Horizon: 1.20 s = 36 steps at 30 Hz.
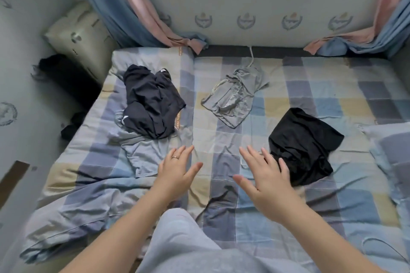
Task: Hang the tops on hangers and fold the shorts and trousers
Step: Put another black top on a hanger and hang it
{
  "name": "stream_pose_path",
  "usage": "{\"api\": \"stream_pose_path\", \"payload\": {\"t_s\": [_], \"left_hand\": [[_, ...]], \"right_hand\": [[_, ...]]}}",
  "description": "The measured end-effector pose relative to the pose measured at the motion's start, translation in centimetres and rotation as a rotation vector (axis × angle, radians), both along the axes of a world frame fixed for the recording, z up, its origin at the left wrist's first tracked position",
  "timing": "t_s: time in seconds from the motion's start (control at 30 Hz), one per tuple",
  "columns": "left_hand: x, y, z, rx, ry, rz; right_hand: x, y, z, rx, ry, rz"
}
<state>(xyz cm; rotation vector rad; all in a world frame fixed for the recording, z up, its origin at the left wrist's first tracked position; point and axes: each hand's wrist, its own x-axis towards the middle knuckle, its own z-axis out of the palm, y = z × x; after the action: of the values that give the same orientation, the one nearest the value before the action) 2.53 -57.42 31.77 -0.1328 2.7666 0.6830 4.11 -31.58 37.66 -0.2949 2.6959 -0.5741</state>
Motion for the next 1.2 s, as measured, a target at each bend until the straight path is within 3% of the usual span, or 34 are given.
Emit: {"api": "stream_pose_path", "payload": {"t_s": [0.17,0.37,0.57,0.83,1.0,1.1,1.2], "left_hand": [[-8.8,-11.6,-5.3,0.023,-0.041,0.029],[-15.5,-28.1,-8.3,0.055,-0.152,0.082],[-23.3,-37.4,-16.0,0.199,-0.202,0.369],[-37.4,-45.6,-32.1,0.142,-0.102,0.498],[-50.3,-47.9,-37.4,0.227,0.080,0.548],[-53.1,-47.8,-43.5,-0.010,0.093,0.636],[-53.4,-47.2,-49.4,-0.308,0.327,0.674]], "right_hand": [[-9.4,-13.2,-5.8,0.032,0.063,0.011],[-19.0,-28.9,-8.0,0.140,-0.044,0.041],[-27.7,-37.7,-12.1,0.303,-0.093,0.200],[-45.5,-50.6,-26.5,0.343,0.024,0.382],[-58.1,-59.6,-34.9,0.289,0.134,0.414],[-66.2,-63.4,-39.4,0.270,0.223,0.399],[-73.8,-66.1,-44.2,0.274,0.328,0.411]]}}
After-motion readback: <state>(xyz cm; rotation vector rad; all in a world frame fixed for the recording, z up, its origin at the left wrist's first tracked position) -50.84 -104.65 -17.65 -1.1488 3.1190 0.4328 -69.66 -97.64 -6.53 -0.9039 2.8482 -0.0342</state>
